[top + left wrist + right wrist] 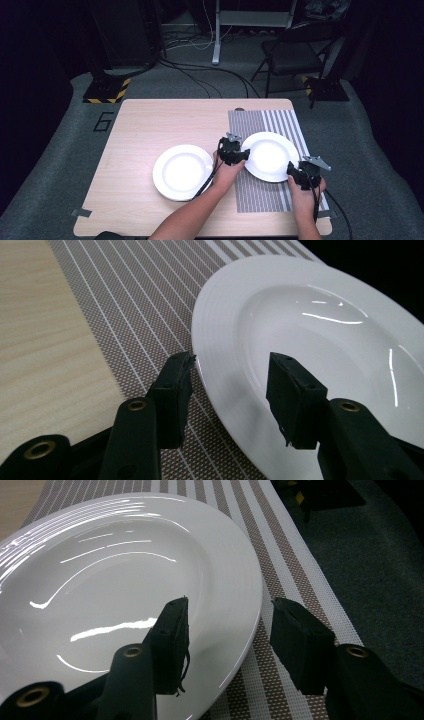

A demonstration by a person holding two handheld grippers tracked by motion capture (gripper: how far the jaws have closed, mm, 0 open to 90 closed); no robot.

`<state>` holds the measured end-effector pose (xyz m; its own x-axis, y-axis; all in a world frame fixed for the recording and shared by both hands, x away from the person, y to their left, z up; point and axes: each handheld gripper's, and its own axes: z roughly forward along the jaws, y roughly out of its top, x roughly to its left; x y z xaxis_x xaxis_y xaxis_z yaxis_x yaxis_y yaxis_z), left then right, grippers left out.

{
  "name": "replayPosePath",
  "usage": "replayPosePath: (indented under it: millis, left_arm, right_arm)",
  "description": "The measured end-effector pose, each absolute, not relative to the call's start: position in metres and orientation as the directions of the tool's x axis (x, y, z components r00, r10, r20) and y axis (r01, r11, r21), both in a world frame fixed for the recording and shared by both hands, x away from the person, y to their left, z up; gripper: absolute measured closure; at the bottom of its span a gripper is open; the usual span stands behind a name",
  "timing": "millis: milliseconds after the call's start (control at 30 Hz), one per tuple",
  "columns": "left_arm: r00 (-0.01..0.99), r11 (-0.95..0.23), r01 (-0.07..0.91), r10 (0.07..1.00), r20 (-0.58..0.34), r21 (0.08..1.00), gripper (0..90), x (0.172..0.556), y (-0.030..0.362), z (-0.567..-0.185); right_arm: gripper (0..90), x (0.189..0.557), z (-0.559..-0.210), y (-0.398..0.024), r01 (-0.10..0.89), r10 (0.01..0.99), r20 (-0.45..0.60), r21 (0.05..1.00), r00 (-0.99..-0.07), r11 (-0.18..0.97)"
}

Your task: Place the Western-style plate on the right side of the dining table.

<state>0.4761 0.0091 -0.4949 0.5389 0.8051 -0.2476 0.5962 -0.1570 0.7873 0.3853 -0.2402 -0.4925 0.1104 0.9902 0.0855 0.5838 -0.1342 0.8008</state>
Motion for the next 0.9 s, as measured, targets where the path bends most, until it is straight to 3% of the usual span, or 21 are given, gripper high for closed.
replayPosePath:
  millis: [533,900]
  left_arm:
    - [0.575,-0.186,0.568,0.786,-0.225,0.801,49.6,0.470,0.043,-0.469]
    - [0.572,-0.192,0.545,0.797,-0.194,0.816,46.8,0.465,0.076,-0.452]
  right_arm:
    - [44.8,0.379,-0.470,-0.215,0.576,0.996,0.086,0.816,-0.038,-0.048]
    - [43.2,0.381,-0.461,-0.200,0.568,0.991,0.098,0.822,-0.092,-0.028]
